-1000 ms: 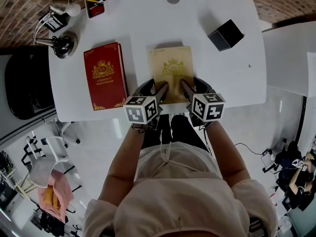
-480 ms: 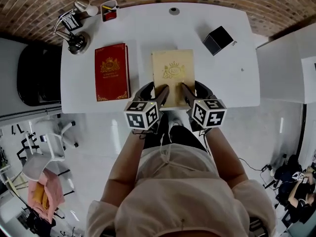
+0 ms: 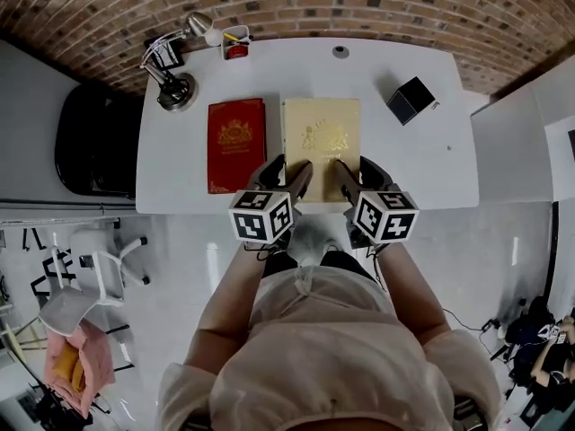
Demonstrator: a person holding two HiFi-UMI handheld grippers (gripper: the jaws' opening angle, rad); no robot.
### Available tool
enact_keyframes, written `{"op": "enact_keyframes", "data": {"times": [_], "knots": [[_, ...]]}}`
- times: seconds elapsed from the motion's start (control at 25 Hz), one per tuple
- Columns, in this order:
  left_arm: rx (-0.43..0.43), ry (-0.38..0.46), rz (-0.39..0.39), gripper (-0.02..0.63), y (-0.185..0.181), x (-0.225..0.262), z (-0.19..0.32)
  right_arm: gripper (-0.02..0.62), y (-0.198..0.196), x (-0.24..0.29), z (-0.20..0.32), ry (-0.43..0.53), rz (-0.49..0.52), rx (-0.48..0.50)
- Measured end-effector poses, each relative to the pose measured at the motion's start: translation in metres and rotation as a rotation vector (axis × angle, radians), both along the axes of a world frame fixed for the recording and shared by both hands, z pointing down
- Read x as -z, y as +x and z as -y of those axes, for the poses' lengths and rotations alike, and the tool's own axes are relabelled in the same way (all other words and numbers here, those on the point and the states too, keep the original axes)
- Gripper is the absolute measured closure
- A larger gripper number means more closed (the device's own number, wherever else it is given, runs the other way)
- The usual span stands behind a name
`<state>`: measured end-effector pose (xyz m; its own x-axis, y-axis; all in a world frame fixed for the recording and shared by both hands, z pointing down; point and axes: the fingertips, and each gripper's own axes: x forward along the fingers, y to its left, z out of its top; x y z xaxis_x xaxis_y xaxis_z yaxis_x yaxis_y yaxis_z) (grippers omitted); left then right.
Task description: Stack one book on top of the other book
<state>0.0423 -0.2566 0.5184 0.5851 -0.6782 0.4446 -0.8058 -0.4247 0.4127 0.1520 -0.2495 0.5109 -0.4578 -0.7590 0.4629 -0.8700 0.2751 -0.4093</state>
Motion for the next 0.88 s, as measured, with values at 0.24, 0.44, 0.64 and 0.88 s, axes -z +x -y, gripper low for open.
{"op": "enact_keyframes", "data": {"times": [0.24,0.44,0.64,0.88], "knots": [[-0.003,-0.004,-0.026,0.345,-0.072,0.015,0.016,0.383,-0.071,0.013,0.016,0.004,0.019,-0.016],[0.001,-0.019,-0.020,0.345,-0.133,0.012,0.028,0.383,-0.133,0.012,0.029,-0.001,0.006,0.005],[0.014,-0.045,-0.015,0.345,-0.180,0.002,0.034,0.383,-0.179,0.000,0.035,-0.039,-0.003,0.019],[0.022,-0.109,-0.004,0.345,-0.218,-0.023,0.031,0.383,-0.217,-0.025,0.036,-0.107,-0.019,0.042]]}}
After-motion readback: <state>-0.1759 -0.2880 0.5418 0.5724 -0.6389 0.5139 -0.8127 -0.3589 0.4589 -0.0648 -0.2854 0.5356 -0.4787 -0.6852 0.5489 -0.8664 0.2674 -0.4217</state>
